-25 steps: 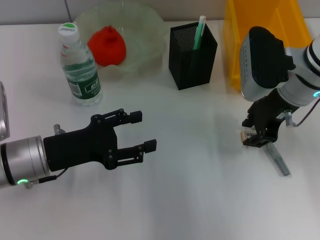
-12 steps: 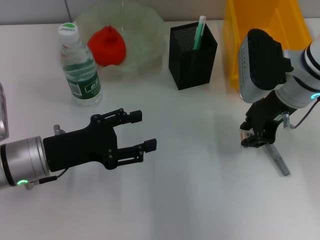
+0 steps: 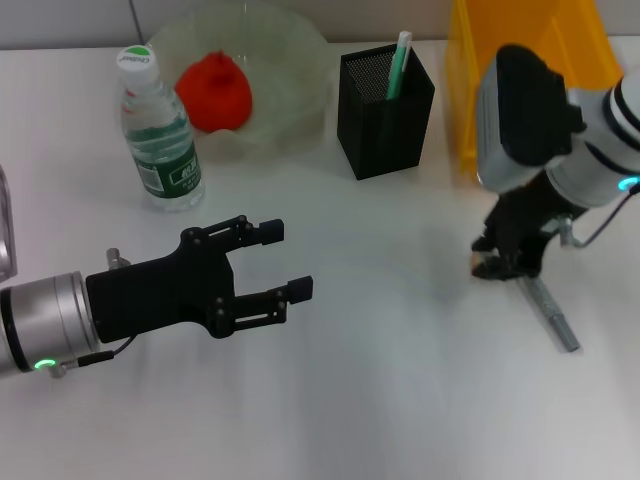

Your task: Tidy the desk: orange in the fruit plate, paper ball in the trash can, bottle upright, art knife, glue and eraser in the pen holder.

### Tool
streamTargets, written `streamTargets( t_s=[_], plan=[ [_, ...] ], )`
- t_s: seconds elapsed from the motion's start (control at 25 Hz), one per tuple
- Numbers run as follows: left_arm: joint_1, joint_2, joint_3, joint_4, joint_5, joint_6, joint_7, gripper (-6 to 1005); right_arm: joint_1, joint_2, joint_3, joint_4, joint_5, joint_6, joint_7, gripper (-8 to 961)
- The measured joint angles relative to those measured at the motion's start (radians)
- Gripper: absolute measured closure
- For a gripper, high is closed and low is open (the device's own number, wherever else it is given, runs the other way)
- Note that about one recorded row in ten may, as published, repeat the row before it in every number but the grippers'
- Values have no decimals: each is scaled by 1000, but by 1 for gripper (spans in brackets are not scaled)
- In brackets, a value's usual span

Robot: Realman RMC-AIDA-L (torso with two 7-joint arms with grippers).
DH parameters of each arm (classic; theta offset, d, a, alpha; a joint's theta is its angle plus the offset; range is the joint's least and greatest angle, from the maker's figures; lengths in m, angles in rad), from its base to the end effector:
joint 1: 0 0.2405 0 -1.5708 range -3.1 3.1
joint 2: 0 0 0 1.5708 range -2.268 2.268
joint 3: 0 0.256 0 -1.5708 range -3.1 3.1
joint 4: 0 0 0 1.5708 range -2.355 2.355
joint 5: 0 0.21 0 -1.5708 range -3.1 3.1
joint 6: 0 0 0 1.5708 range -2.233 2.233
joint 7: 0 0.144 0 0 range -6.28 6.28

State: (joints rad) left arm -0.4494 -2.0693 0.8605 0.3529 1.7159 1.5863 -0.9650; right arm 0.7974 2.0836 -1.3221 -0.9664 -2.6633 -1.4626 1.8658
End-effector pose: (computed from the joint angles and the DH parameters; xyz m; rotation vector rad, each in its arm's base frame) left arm -0.2730 0.2788 -0.0435 -2.7005 -0.4420 -0.9553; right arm 0.1950 0.3802 -0.0306 -2.9149 0.1174 -0.7740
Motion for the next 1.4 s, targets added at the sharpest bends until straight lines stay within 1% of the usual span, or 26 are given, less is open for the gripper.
streamTargets(
  t_s=[0.12, 0.28, 0.4, 0.52, 0.72, 1.04, 1.24, 1.4],
  plan=[
    [0, 0, 0, 0, 0, 0, 1, 215, -2, -4, 42, -76, 42, -29, 39, 699],
    [0, 0, 0, -1, 0, 2, 2, 215, 1, -5, 136, -202, 97, -60, 112, 685],
    [0, 0, 0, -2, 0, 7, 3, 215, 12, -5, 167, -268, 113, -34, 196, 674],
    [0, 0, 0, -2, 0, 9, 5, 215, 27, -5, 176, -287, 116, 39, 272, 663],
    [0, 0, 0, -2, 1, 11, 6, 215, 46, -5, 175, -254, 127, 162, 331, 645],
    [2, 0, 0, -2, 1, 26, 7, 215, 92, -3, 164, -111, 130, 306, 337, 616],
    [4, 0, 0, -3, 1, 30, 16, 215, 117, -2, 163, -31, 146, 356, 330, 598],
    [5, 0, 0, -3, 1, 34, 17, 215, 124, -2, 163, 1, 154, 389, 322, 584]
  ],
)
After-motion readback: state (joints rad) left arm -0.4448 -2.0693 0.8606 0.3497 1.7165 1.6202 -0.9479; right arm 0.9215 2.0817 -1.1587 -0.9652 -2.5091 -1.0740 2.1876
